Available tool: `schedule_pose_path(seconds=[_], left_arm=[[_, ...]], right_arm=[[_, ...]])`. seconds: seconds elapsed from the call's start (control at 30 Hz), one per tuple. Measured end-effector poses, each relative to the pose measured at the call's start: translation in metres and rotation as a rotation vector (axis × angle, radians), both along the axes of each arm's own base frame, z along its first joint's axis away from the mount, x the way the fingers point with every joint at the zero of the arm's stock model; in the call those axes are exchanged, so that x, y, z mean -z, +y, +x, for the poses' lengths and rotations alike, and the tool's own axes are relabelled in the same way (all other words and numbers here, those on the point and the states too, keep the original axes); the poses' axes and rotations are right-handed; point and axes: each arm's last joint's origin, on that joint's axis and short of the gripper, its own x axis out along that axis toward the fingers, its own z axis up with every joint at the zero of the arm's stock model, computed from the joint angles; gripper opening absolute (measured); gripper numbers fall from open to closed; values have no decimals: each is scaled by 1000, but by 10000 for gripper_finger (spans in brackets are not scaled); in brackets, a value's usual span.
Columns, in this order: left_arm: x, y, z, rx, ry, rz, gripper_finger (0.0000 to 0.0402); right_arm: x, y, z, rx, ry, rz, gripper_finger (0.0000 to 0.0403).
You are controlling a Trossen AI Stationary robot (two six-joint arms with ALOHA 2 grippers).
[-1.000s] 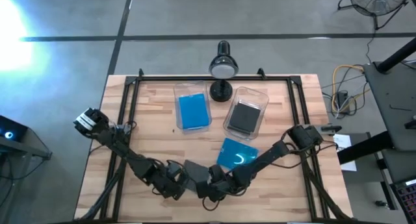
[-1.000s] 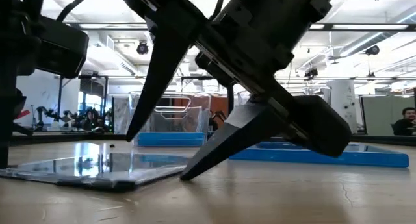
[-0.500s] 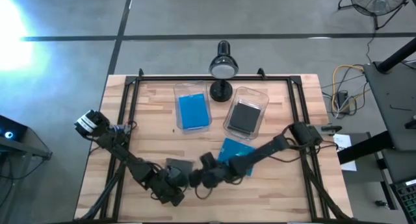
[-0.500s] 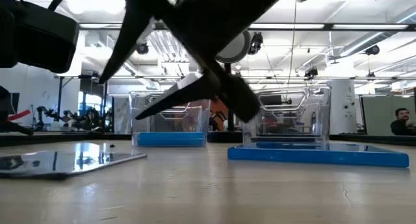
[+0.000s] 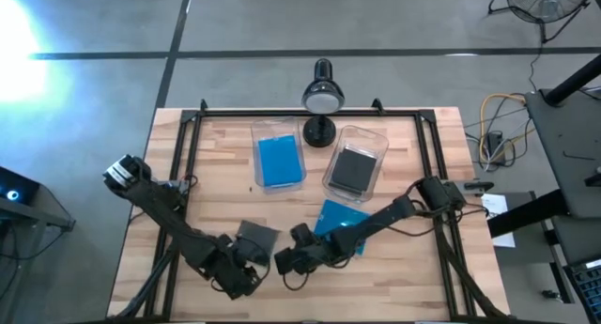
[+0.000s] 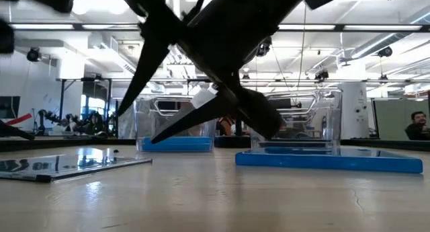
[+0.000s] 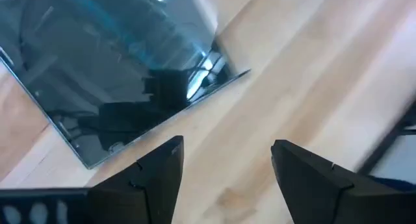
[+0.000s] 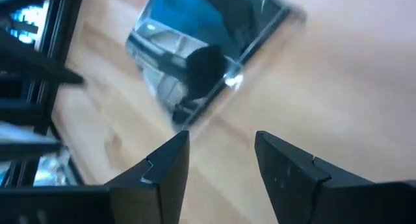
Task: Pick & place jewel cases by type
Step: Put the black CD case into the right transparent bin
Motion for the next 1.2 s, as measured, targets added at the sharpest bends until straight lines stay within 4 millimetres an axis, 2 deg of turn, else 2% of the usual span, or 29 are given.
schedule_pose_path(seconds=[0.07, 0.13, 0.23, 0.37, 0.47, 0.73, 1.03, 1.2], left_arm=[[-13, 2, 0, -23, -32, 32, 213], [-11, 9, -6, -78, -17, 122, 213], [17, 26, -16, -193, 74, 203, 213], [54, 41, -27, -319, 121, 128, 213], [67, 42, -31, -339, 92, 74, 213], [71, 40, -30, -307, 57, 18, 214], [71, 35, -24, -304, -3, -34, 214], [70, 34, -24, -300, -6, -46, 214]], right_arm=[[0, 2, 0, -16, 1, 11, 175], [-1, 1, 0, -26, -1, 25, 181], [0, 1, 2, -22, -9, 38, 190], [6, 3, 2, -34, 9, 58, 200], [11, 4, 2, -28, 24, 77, 207], [28, 0, 9, 0, 13, 110, 228], [29, -14, 16, 16, -8, 121, 228], [35, -19, 13, 65, 48, 126, 228]])
